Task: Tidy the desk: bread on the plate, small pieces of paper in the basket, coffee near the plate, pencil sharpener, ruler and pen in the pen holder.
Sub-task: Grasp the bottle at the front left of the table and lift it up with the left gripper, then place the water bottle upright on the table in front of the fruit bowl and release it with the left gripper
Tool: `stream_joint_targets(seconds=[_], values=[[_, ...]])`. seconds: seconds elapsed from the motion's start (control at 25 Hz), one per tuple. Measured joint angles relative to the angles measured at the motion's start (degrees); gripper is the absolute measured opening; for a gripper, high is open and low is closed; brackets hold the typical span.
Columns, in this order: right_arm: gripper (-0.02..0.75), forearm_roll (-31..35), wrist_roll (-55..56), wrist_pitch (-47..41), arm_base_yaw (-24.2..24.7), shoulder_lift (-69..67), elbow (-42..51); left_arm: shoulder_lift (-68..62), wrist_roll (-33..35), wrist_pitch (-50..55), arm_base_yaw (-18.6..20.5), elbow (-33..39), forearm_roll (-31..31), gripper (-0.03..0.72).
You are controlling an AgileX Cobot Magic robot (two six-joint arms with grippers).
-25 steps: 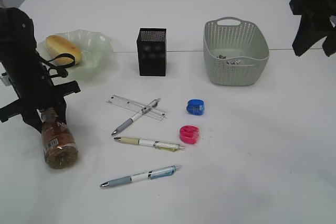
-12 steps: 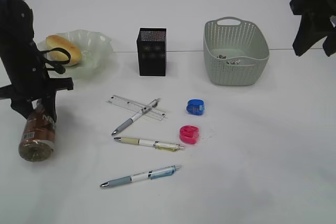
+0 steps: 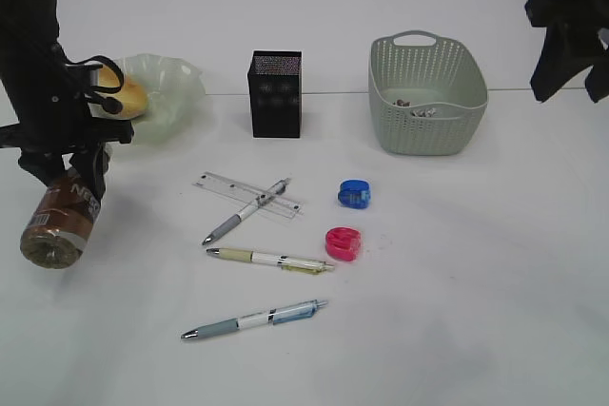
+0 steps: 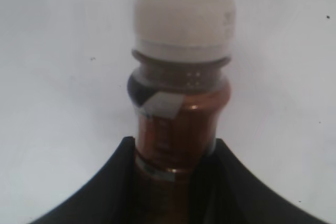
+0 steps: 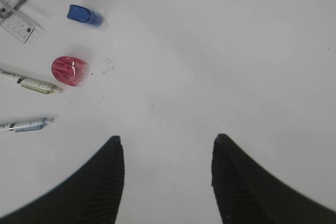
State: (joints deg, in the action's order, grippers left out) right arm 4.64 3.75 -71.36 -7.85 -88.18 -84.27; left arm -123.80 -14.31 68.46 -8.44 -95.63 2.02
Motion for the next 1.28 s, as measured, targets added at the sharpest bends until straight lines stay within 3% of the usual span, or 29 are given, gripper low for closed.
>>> stream_joint_targets(seconds=[0.2,0.56,0.76,1.0,1.28], values=[[0.398,-0.1,0.1,0.0,0.0,0.0,0.0,0.3,0.2,0.4,0.0,0.0,0.4,0.262],[0.398,-0.1,0.2,0.0,0.0,0.0,0.0,8.5,0.2,0.8,0.0,0.3,-4.3,0.261],[0.398,-0.3,0.2,0.0,0.0,0.0,0.0,14.6,0.3,-0.8,0.0,6.5,-4.3,0.26],[0.398,-0.4,0.2,0.0,0.0,0.0,0.0,25.8,0.3,-19.1,0.0,23.3,-5.7,0.26],[0.398,-0.4,0.2,0.0,0.0,0.0,0.0,39.9,0.4,-52.2,1.7,43.7,-10.1,0.26]])
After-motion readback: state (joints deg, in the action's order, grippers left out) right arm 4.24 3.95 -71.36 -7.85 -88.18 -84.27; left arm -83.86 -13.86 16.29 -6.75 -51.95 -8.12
